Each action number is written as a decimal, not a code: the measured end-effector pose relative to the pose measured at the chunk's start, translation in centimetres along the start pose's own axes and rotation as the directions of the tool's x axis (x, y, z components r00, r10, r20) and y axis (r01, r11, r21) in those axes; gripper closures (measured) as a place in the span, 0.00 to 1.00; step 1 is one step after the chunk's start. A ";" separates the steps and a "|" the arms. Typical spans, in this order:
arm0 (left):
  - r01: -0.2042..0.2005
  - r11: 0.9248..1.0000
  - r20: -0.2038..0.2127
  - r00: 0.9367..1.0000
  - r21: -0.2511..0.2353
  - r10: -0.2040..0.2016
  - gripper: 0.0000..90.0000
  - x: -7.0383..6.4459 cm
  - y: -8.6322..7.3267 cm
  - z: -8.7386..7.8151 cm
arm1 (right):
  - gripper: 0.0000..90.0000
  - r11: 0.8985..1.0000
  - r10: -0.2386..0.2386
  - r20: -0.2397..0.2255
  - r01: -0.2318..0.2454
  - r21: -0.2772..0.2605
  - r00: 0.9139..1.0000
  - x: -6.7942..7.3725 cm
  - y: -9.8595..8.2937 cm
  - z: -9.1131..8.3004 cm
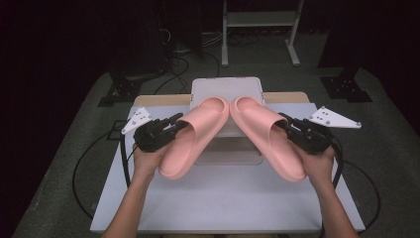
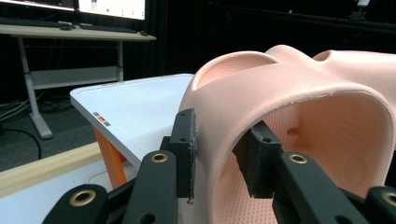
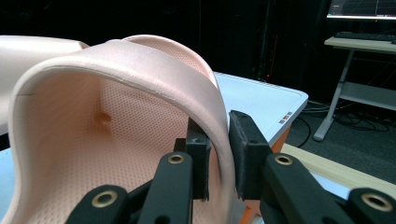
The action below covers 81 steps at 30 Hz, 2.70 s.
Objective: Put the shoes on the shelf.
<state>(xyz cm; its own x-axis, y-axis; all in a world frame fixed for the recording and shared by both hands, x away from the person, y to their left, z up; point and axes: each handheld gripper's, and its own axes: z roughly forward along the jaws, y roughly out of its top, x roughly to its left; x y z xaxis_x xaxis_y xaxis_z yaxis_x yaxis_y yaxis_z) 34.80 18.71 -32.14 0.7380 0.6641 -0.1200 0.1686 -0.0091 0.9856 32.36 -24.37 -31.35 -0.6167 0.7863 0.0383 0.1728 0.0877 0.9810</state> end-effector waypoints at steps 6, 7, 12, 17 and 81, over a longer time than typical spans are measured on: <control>0.004 1.000 -0.006 1.000 0.002 -0.004 0.77 0.4 0.4 0.5 | 0.87 1.000 0.000 0.006 0.000 0.000 1.000 -0.2 0.4 0.4; 0.002 1.000 -0.006 1.000 0.004 -0.002 0.77 0.5 0.4 0.6 | 0.87 1.000 0.001 0.005 -0.001 0.002 1.000 -0.2 0.5 0.5; 0.000 1.000 -0.021 1.000 0.011 0.000 0.77 1.0 0.9 1.3 | 0.87 1.000 0.004 0.017 -0.005 0.005 1.000 -0.6 0.9 1.3; 0.007 1.000 -0.026 1.000 0.017 -0.007 0.77 1.5 0.9 1.9 | 0.87 1.000 0.014 0.025 -0.014 0.009 1.000 -1.2 1.1 2.0; 0.070 0.995 -0.139 0.988 0.067 -0.060 0.74 4.7 3.2 7.6 | 0.84 0.995 0.066 0.146 -0.077 0.069 0.987 -4.7 2.3 7.8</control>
<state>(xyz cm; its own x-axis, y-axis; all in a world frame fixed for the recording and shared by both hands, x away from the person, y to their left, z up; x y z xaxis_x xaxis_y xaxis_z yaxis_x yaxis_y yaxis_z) 43.83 16.10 -30.42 0.6285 0.7609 -0.1611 0.2631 -0.0131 0.9647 41.63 -23.05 -30.75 -0.4852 0.8712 0.0751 0.2725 0.0690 0.9597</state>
